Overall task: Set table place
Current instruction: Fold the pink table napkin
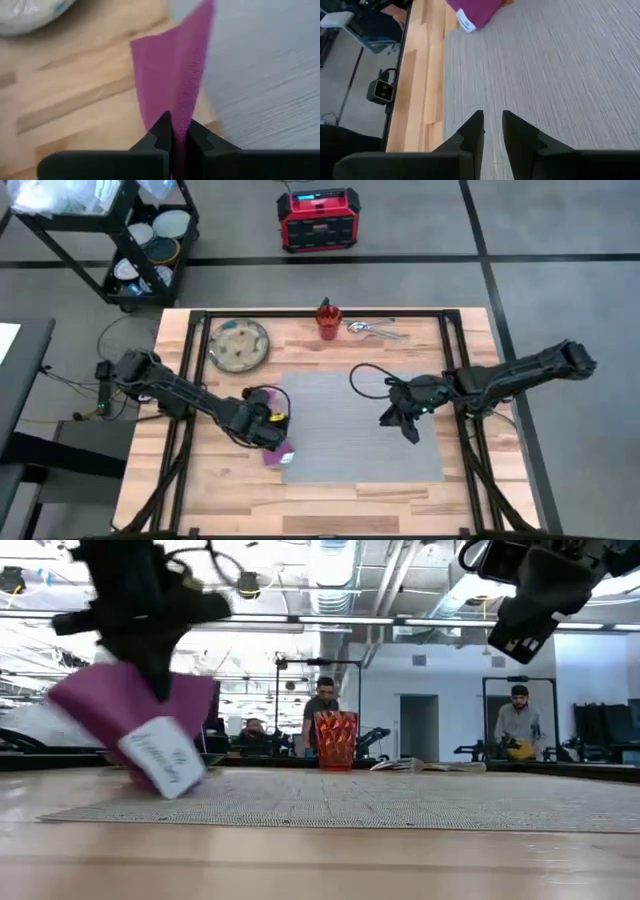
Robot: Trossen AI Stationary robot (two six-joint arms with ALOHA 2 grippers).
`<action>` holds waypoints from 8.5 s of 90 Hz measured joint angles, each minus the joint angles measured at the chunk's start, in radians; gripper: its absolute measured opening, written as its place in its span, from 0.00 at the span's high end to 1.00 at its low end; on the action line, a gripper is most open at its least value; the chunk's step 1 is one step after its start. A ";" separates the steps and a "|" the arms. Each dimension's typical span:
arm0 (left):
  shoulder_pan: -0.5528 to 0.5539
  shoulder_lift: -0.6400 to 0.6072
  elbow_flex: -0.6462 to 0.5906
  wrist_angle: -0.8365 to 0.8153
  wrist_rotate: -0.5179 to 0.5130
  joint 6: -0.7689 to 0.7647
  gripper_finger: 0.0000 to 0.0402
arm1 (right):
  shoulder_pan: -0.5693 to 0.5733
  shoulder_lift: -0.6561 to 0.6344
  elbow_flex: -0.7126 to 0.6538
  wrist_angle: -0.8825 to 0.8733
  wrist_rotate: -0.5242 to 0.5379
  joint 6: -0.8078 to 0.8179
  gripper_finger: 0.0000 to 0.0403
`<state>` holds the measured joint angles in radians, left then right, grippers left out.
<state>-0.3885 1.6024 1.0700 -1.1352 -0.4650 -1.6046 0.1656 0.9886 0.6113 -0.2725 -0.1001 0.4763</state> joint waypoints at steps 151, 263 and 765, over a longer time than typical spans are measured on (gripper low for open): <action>0.031 -0.152 -0.263 -0.011 0.372 -0.156 0.57 | -0.004 0.000 0.000 -0.069 0.053 0.013 0.85; -0.162 0.176 -0.005 0.400 0.493 -0.017 0.63 | -0.015 0.001 0.000 -0.127 0.050 0.020 0.85; 0.398 -0.352 -0.351 0.111 0.075 0.323 1.00 | -0.330 0.579 0.298 0.115 -0.344 -0.213 1.00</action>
<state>0.0097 1.2499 0.7193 -1.0239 -0.3897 -1.2815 -0.1646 1.5677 0.9096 -0.1577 -0.4438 0.2634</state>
